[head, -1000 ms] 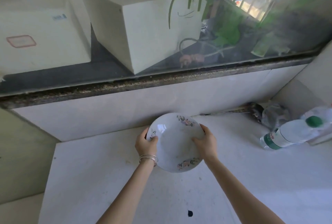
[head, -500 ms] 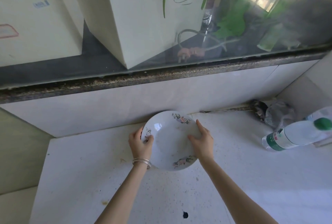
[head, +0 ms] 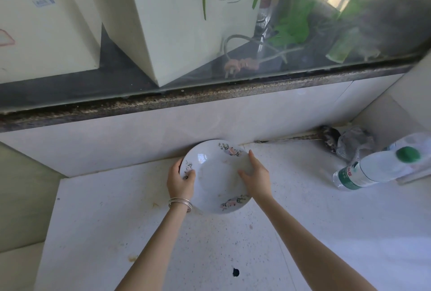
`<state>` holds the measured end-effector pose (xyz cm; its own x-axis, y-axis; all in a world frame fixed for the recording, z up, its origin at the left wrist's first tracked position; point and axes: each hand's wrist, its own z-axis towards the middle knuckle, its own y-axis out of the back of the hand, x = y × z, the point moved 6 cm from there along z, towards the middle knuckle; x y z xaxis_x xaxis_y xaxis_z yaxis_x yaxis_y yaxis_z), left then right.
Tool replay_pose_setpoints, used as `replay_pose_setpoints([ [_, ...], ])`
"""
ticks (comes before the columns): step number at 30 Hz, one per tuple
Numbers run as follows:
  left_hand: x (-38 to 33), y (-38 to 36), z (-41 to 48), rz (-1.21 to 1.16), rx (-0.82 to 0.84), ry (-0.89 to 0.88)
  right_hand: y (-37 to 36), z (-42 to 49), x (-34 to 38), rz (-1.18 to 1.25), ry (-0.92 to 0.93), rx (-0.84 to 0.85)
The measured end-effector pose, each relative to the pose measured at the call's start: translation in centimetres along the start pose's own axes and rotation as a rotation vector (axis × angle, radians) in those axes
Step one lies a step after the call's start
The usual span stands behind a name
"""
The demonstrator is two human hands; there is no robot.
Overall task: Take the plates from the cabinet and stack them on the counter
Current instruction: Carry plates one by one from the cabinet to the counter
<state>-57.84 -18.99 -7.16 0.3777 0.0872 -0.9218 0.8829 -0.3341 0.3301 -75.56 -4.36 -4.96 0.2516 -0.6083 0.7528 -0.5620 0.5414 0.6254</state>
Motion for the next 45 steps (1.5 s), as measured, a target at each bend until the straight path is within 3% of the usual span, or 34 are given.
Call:
replay_pose_setpoints([
  [4,-1.9,1.1,-0.1,0.140,0.038,-0.094,1.0,0.0,0.9,-0.232,0.079,0.154],
  [8,-6.5,3.1,-1.8,0.372,0.075,-0.407,3.6,-0.7,2.9,-0.502,0.284,0.177],
  [12,-10.8,4.9,-4.9,0.669,0.031,-0.705,7.2,-2.8,6.1,-0.635,0.470,0.042],
  [19,-12.3,7.0,-11.8,0.900,-0.068,-0.792,11.8,-9.6,8.8,-0.668,0.728,-0.203],
  [23,-10.4,7.7,-15.5,0.928,-0.078,-0.723,11.5,-12.7,7.7,-0.654,0.771,-0.158],
  [30,-5.2,8.5,-20.8,0.938,0.001,-0.566,5.7,-16.9,4.1,-0.707,0.781,0.114],
  [35,-0.2,12.1,-24.9,1.118,0.030,-0.372,-0.1,-20.7,3.4,-0.800,0.835,0.320],
  [40,5.1,18.9,-29.5,1.173,0.008,-0.115,-6.5,-27.1,5.3,-0.846,1.028,0.524],
  [45,10.0,27.0,-35.4,1.077,-0.104,0.133,-12.7,-34.5,8.0,-0.855,1.246,0.670],
])
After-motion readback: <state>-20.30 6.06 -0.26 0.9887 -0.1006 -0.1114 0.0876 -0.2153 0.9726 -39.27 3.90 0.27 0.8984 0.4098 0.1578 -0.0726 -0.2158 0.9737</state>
